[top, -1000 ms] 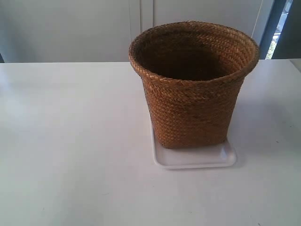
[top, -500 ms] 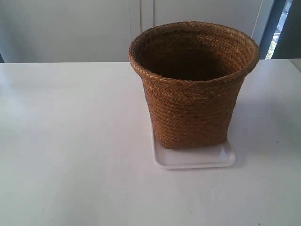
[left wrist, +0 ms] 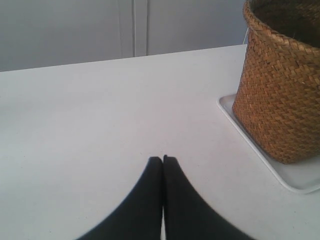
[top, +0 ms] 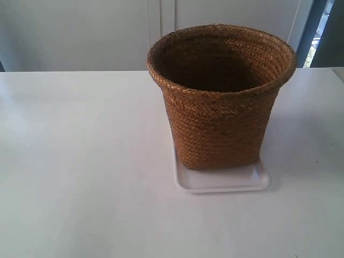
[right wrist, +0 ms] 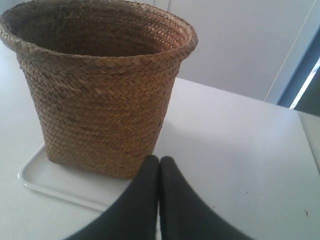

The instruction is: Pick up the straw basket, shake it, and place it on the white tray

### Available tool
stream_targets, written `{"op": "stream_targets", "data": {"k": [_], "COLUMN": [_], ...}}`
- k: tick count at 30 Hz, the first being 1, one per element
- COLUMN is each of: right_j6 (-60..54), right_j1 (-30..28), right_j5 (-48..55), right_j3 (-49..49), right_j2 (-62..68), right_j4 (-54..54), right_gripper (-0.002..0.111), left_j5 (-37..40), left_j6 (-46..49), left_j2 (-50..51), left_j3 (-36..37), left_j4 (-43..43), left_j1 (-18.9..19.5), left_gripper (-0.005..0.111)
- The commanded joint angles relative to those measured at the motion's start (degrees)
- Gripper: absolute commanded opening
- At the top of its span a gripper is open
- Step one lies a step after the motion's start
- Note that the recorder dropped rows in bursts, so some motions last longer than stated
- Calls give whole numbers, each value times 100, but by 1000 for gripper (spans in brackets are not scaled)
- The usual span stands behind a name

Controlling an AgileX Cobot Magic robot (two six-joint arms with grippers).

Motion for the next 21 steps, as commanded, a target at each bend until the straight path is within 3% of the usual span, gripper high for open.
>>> {"op": "stream_targets", "data": {"k": [1, 8, 13, 21], "right_j6": [-240, -19, 772, 800], "right_j1": [-9, -9, -9, -9], "right_j5": [-1202, -2145, -1653, -1339], "right_j3": [928, 2003, 2126, 2126], "right_j2": [-590, -1052, -1299, -1299], "right_j4": [-192, -133, 192, 187], "right_gripper": [0, 0, 0, 0], "left_j5": [-16, -16, -16, -16], "left_j6": [-16, -16, -16, -16], "left_j2": [-57, -57, -57, -57], "left_j3": [18, 18, 18, 18], "left_j4": [-60, -60, -60, -60], "left_j1": [8, 8, 8, 8], "left_gripper": [0, 0, 0, 0]}}
